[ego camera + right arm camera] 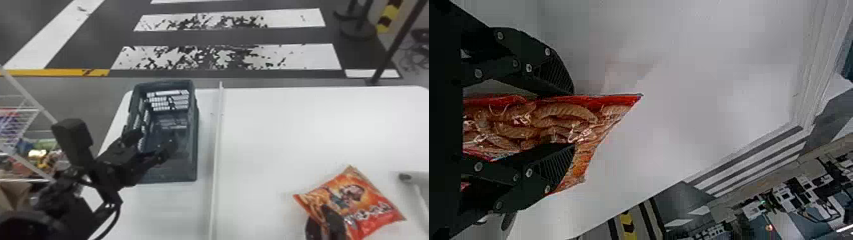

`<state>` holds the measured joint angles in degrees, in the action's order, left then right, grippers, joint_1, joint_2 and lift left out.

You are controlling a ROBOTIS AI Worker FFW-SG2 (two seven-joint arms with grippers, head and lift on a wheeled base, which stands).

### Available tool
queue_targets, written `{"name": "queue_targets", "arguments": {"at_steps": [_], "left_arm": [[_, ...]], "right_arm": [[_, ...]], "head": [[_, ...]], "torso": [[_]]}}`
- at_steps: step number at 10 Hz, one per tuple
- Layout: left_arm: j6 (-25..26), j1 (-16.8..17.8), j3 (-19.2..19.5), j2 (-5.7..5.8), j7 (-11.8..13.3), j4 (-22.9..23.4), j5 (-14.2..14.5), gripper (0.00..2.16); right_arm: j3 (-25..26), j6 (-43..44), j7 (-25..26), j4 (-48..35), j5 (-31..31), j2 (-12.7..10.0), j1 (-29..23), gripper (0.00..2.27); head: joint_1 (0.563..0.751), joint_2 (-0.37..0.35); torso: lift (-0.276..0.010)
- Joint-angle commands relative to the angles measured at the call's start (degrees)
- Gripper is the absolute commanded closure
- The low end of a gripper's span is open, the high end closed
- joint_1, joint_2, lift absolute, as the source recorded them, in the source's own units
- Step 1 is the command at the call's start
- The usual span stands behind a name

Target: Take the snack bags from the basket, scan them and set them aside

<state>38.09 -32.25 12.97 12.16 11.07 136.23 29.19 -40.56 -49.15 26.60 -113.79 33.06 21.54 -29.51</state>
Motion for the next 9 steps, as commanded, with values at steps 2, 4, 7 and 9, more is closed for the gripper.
{"name": "queue_targets", "arguments": {"at_steps": [2, 4, 7, 9], "left_arm": [[0.0, 0.3, -0.3, -0.03, 0.0, -0.1, 0.0, 0.04], [0.2, 0.4, -0.4, 0.06, 0.0, -0.1, 0.1, 0.04], [0.2, 0.6, -0.4, 0.24, 0.0, -0.3, 0.1, 0.04], [0.7, 0.7, -0.5, 0.15, -0.1, 0.0, 0.1, 0.04]], "right_arm": [[3.7, 7.3, 0.6, -4.7, -4.8, 0.7, -1.7, 2.25], [8.0, 9.3, -0.8, -8.4, -11.0, 0.5, -1.8, 2.25], [21.1, 20.0, -5.2, -16.1, -35.4, -1.9, -3.9, 2.25], [29.8, 20.4, -8.5, -22.5, -51.4, -4.5, -4.6, 2.25]], "head": [[0.695, 0.129], [0.695, 0.132], [0.695, 0.121], [0.695, 0.111]], "torso": [[-0.075], [-0.075], [-0.075], [-0.075]]}}
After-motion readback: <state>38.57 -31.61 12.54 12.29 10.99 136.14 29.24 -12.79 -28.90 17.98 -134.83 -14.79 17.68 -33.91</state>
